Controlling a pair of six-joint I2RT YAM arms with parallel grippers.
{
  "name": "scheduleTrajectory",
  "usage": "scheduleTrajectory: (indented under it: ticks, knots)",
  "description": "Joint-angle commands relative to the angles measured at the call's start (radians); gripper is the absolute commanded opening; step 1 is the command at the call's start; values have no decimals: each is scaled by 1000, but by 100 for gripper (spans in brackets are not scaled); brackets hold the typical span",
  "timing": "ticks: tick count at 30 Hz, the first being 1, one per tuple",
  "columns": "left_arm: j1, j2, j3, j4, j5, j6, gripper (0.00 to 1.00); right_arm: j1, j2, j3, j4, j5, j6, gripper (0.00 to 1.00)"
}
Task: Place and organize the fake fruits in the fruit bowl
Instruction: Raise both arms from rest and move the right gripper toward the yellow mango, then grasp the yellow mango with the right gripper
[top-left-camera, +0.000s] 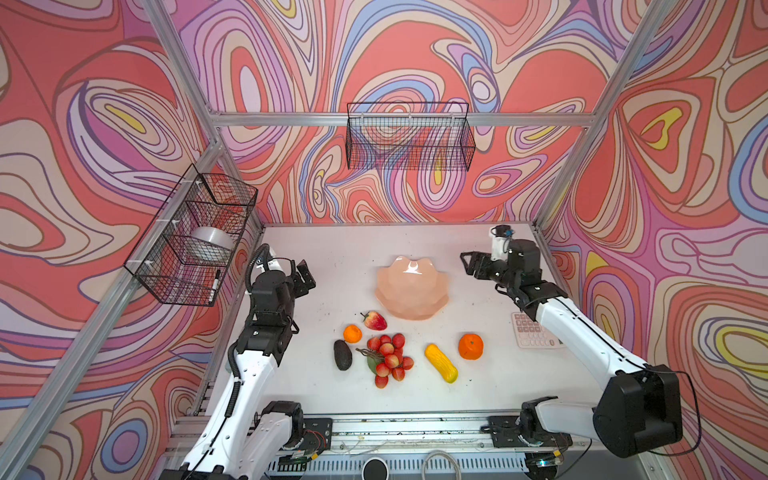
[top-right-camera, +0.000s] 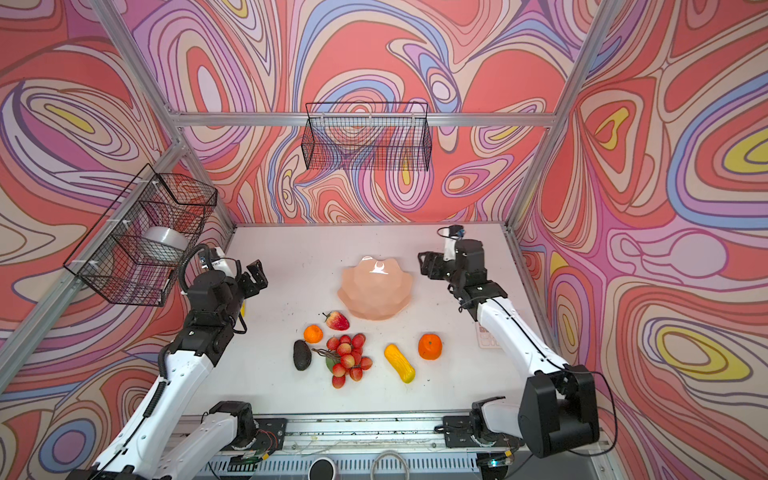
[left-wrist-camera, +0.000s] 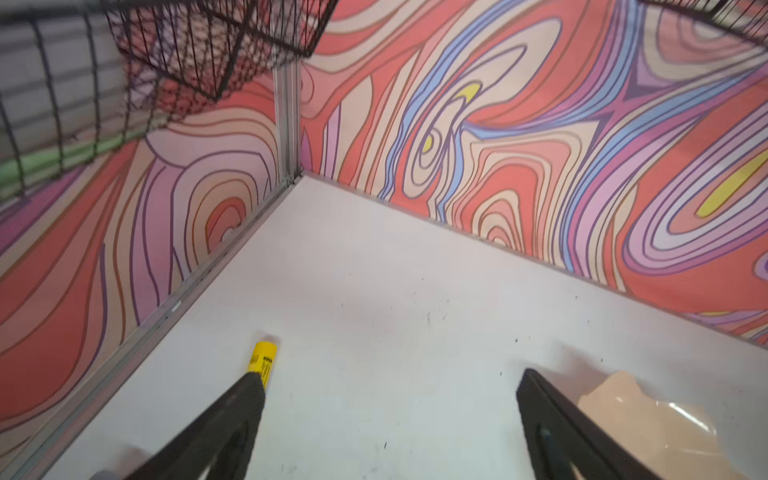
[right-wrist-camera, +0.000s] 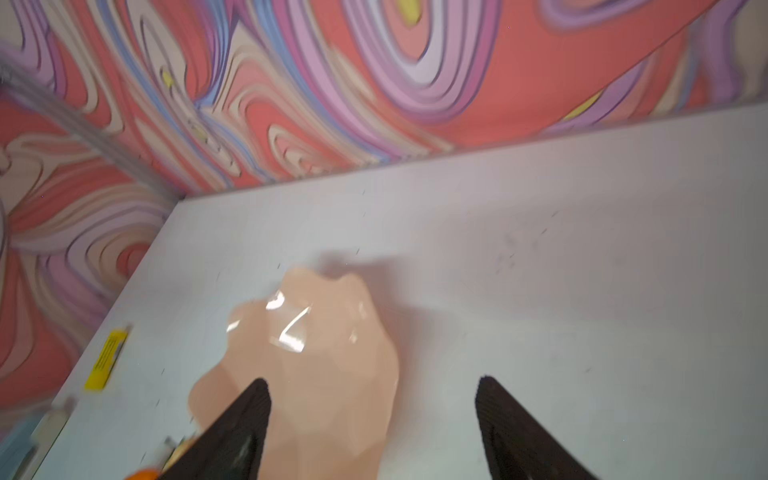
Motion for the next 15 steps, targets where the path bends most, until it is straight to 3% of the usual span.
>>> scheduleTrajectory:
  ticks: [1,4,7,15]
  knots:
    - [-1,11,19,-117,4,-25,95,169,-42,1,-335,-17,-22,80]
    - [-1,36,52,-158,-20,-26,95,312,-57,-22,-442,79,24,79]
    - [-1,45,65,-198,-59,-38,96,386,-85,-56,-490,79,79,78]
    - [-1,46,63,-238,-130,-75,98,508,-97,-138,-521,72,127,77]
